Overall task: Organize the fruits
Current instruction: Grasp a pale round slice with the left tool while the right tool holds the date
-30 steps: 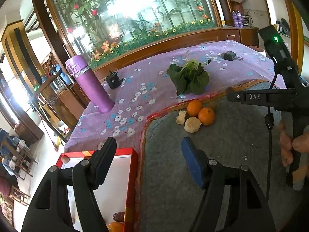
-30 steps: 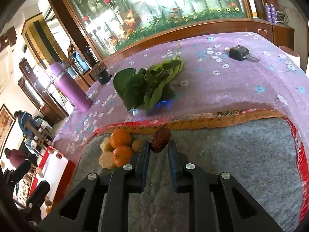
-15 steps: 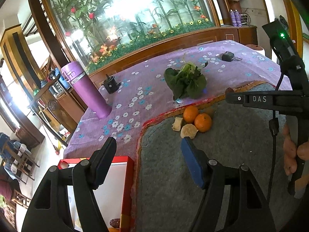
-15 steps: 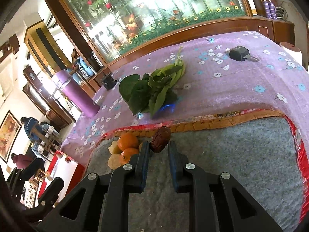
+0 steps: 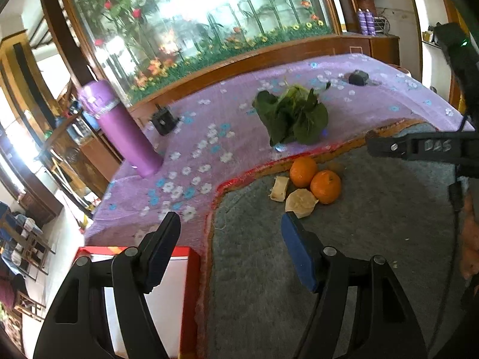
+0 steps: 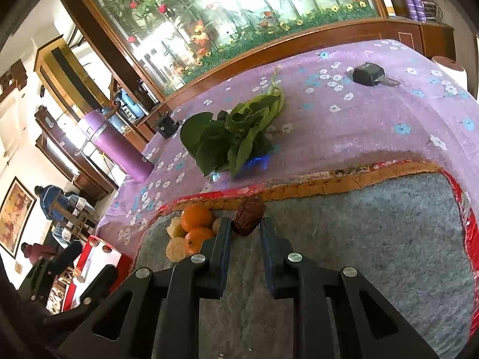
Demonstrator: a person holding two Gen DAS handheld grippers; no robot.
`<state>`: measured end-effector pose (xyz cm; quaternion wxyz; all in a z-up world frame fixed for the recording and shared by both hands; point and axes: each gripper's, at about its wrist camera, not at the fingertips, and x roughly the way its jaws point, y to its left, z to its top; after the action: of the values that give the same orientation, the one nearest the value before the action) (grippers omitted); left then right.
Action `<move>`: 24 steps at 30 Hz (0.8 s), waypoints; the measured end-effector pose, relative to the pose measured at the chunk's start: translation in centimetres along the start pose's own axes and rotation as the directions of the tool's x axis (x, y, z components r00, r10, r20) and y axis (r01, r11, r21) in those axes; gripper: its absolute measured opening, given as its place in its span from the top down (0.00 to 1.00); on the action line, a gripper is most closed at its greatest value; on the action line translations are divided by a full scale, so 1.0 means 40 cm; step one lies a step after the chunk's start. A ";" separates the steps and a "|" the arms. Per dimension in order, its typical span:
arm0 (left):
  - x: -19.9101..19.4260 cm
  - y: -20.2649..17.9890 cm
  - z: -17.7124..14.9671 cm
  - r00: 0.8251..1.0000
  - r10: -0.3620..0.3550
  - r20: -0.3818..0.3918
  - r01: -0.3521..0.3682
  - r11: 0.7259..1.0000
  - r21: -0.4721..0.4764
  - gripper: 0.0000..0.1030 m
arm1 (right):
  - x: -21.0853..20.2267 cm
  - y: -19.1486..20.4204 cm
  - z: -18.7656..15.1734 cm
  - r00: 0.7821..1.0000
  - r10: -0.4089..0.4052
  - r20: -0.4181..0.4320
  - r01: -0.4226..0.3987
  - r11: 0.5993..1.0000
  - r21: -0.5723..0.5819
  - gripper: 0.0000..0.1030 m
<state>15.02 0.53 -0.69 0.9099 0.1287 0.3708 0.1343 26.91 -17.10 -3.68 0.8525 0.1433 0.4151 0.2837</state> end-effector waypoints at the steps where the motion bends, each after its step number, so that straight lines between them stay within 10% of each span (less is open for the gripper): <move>1: 0.018 0.003 -0.001 0.999 -0.029 -0.016 0.029 1.000 -0.002 0.33 | 0.002 -0.005 0.000 1.000 0.000 -0.004 0.000 1.000 0.008 0.81; 24: 0.135 -0.061 0.033 0.954 -0.248 -0.166 0.257 0.966 0.032 0.33 | 0.007 -0.036 0.004 0.999 0.037 -0.026 -0.034 0.996 0.088 0.81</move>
<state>20.04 -0.07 -4.06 0.8831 0.0930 0.4596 0.0171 27.71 -18.08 -4.44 0.8343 0.1839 0.4363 0.2824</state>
